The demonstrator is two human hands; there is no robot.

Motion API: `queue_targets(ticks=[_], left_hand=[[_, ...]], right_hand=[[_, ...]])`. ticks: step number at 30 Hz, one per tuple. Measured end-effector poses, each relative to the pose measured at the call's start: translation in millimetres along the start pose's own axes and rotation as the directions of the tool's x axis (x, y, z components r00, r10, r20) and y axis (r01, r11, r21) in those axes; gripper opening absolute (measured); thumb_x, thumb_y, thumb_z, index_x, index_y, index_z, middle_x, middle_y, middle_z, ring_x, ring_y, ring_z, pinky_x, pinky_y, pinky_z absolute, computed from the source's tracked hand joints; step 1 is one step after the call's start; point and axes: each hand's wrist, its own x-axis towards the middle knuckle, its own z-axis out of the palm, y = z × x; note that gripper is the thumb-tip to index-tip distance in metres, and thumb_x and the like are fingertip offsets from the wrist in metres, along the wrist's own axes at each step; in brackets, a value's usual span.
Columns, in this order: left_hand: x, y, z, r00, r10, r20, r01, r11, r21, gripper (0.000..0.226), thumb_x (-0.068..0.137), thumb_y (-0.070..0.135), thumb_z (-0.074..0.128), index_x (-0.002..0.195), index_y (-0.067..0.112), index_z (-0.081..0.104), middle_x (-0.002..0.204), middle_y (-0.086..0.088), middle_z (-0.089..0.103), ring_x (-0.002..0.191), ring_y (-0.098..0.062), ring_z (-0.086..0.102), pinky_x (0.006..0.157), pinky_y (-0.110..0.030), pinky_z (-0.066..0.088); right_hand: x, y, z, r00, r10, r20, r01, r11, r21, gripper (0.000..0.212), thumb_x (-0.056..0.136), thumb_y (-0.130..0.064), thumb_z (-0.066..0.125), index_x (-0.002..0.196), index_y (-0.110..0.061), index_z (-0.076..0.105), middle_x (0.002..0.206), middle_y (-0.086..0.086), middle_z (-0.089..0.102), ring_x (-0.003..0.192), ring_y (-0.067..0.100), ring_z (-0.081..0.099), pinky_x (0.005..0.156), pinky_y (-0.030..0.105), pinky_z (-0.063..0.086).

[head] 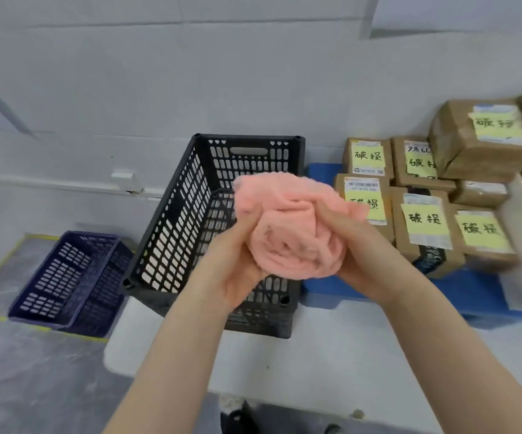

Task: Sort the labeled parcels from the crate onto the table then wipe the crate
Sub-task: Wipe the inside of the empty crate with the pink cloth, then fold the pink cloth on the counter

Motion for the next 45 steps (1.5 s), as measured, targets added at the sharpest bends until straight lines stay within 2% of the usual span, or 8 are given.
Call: queue_targets(ticks=[9, 16, 22, 25, 31, 34, 38, 45], left_hand=[[-35.6, -127.2, 63.5, 0.964, 0.262, -0.049, -0.211, 0.863, 0.458, 0.037, 0.073, 0.036, 0.080, 0.106, 0.024, 0.068, 0.097, 0.001, 0.073, 0.083, -0.017, 0.068, 0.058, -0.035, 0.054], [-12.7, -240.4, 38.6, 0.982, 0.184, -0.035, -0.134, 0.820, 0.556, 0.041, 0.083, 0.000, 0.071, 0.111, 0.025, 0.055, 0.099, 0.016, 0.071, 0.093, 0.000, 0.065, 0.078, -0.019, 0.052], [3.9, -248.9, 23.1, 0.997, 0.054, -0.054, -0.013, 0.814, 0.581, 0.072, 0.073, 0.013, 0.082, 0.132, 0.024, 0.043, 0.125, 0.008, 0.061, 0.117, -0.005, 0.057, 0.092, -0.024, 0.050], [4.8, -235.8, 23.2, 0.998, 0.054, -0.039, -0.018, 0.785, 0.619, 0.047, 0.078, 0.018, 0.080, 0.117, 0.032, 0.058, 0.110, 0.018, 0.068, 0.100, -0.001, 0.062, 0.077, -0.013, 0.048], [7.9, -204.8, 50.1, 0.966, 0.252, 0.056, -0.237, 0.781, 0.578, 0.027, 0.077, 0.003, 0.075, 0.070, 0.013, 0.050, 0.098, -0.006, 0.066, 0.096, -0.010, 0.063, 0.091, -0.025, 0.048], [10.3, -188.1, 56.5, 0.951, 0.290, 0.109, -0.281, 0.662, 0.694, 0.025, 0.078, 0.016, 0.073, 0.076, 0.022, 0.049, 0.075, 0.014, 0.053, 0.069, -0.002, 0.050, 0.063, -0.013, 0.040], [16.0, -171.7, 51.8, 0.961, 0.260, 0.093, -0.205, 0.446, 0.871, 0.022, 0.080, 0.029, 0.076, 0.091, 0.033, 0.057, 0.080, 0.024, 0.058, 0.066, 0.003, 0.051, 0.058, -0.017, 0.040], [-1.8, -152.9, 53.6, 0.731, 0.638, 0.243, -0.405, 0.118, 0.907, 0.019, 0.080, 0.002, 0.063, 0.080, 0.019, 0.055, 0.080, 0.014, 0.053, 0.073, 0.002, 0.049, 0.065, -0.007, 0.037]], right_hand=[[-117.6, 37.2, -138.8, 0.960, -0.062, -0.273, 0.006, 0.980, -0.201, 0.010, 0.089, -0.018, 0.059, 0.080, -0.020, 0.063, 0.076, -0.003, 0.059, 0.074, 0.011, 0.056, 0.069, 0.026, 0.048], [-142.2, 125.0, -190.0, 0.861, -0.213, -0.461, -0.257, 0.600, -0.758, 0.014, 0.091, -0.014, 0.061, 0.082, -0.023, 0.067, 0.091, -0.016, 0.066, 0.089, 0.002, 0.058, 0.079, 0.013, 0.039], [-145.2, 130.2, -199.2, 0.810, -0.225, -0.541, -0.227, 0.730, -0.644, 0.021, 0.093, -0.018, 0.051, 0.080, -0.032, 0.061, 0.089, -0.014, 0.065, 0.084, 0.004, 0.056, 0.070, 0.015, 0.043], [-142.6, 120.9, -197.3, 0.856, -0.241, -0.458, -0.182, 0.689, -0.702, 0.019, 0.095, -0.019, 0.046, 0.083, -0.030, 0.056, 0.082, -0.017, 0.061, 0.074, -0.005, 0.051, 0.060, 0.005, 0.039], [-131.0, 85.4, -201.8, 0.863, -0.353, -0.361, -0.147, 0.509, -0.848, 0.020, 0.095, -0.024, 0.049, 0.088, -0.042, 0.054, 0.081, -0.030, 0.060, 0.082, -0.012, 0.052, 0.067, 0.002, 0.035], [-133.8, 62.0, -211.4, 0.916, -0.257, -0.308, -0.147, 0.497, -0.855, 0.011, 0.086, -0.035, 0.054, 0.092, -0.043, 0.057, 0.086, -0.022, 0.062, 0.084, -0.001, 0.055, 0.070, 0.019, 0.044], [-138.8, 31.8, -222.2, 0.977, -0.002, -0.213, -0.200, 0.333, -0.921, 0.014, 0.083, -0.035, 0.065, 0.095, -0.040, 0.058, 0.092, -0.015, 0.062, 0.089, 0.008, 0.058, 0.063, 0.023, 0.045], [-175.8, 7.9, -218.0, 0.852, -0.486, -0.195, -0.036, 0.317, -0.948, 0.022, 0.076, -0.043, 0.073, 0.077, -0.026, 0.060, 0.072, -0.013, 0.061, 0.070, 0.006, 0.054, 0.057, 0.010, 0.040]])
